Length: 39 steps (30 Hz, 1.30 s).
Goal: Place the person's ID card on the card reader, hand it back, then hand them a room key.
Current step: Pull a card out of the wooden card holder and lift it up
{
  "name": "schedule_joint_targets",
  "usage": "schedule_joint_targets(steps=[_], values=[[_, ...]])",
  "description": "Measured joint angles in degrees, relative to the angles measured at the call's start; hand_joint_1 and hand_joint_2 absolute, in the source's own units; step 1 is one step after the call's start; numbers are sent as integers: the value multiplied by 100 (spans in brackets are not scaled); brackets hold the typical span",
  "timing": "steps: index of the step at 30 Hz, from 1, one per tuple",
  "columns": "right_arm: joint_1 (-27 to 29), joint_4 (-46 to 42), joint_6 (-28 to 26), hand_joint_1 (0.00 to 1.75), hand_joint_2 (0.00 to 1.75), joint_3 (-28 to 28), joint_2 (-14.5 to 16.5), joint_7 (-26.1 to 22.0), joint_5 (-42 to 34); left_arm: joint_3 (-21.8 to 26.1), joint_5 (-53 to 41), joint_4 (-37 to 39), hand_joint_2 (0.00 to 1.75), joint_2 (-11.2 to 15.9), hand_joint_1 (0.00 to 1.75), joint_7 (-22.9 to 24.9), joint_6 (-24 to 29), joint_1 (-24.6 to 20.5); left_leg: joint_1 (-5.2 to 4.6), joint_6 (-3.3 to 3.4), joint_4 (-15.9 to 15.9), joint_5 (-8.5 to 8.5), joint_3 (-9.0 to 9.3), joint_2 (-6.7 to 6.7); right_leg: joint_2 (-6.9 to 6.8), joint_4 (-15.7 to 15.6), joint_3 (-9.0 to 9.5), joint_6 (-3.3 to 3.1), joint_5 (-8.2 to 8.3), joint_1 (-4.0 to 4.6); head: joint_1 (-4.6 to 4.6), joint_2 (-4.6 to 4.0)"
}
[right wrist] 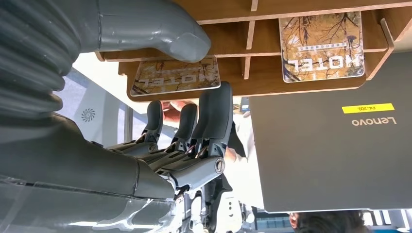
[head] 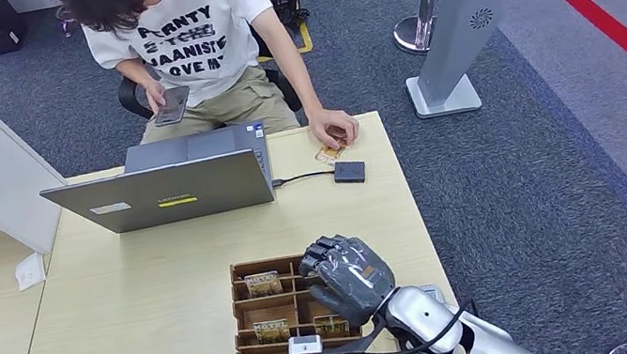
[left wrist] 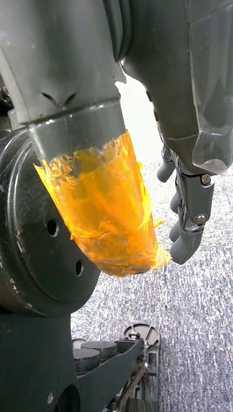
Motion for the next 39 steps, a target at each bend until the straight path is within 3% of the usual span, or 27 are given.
schedule_joint_targets(steps=[20,39], values=[[56,10,1,92,175,-133,2,20,51,-84,60,0,0,1,0,0,15,0,0,0,0,0,0,0,0,0,0,0,0,0,1,0],[94,34,9,95,175,-219,2,21,67,-87,89,3,0,1,0,0,17,0,0,0,0,0,0,0,0,0,0,0,0,0,1,0]])
